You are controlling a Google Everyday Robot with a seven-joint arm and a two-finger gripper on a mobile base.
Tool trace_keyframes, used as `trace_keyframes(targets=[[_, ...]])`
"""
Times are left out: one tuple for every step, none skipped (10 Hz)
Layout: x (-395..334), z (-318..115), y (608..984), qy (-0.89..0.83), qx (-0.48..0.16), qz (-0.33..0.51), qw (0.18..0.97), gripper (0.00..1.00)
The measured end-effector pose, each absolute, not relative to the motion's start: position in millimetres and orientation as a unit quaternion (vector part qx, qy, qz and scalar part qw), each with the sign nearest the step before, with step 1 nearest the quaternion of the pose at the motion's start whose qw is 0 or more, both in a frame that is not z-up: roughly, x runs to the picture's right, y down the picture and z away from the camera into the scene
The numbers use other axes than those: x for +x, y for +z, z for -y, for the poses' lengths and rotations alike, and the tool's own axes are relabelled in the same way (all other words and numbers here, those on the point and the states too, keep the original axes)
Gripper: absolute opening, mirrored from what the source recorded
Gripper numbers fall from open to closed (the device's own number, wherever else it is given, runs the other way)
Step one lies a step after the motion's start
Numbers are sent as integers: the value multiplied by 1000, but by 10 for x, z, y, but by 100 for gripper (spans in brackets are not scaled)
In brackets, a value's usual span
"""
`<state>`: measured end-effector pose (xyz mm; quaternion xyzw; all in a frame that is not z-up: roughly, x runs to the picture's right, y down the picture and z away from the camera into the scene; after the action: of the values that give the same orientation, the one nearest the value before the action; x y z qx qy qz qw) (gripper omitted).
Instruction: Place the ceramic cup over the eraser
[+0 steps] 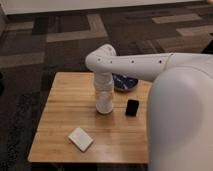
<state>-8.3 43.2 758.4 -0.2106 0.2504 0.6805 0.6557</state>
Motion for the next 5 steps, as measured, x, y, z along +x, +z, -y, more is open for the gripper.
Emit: trace_keyframes(targets=[[-78, -375, 7513, 684, -205, -248, 655, 0], [-75, -266, 7373, 690, -195, -240, 655, 0], [-71, -210, 7290, 692, -191, -235, 655, 0], [-63, -158, 7198, 694, -187, -232, 656, 0], [-28, -63, 7032, 697, -179, -228, 657, 0]])
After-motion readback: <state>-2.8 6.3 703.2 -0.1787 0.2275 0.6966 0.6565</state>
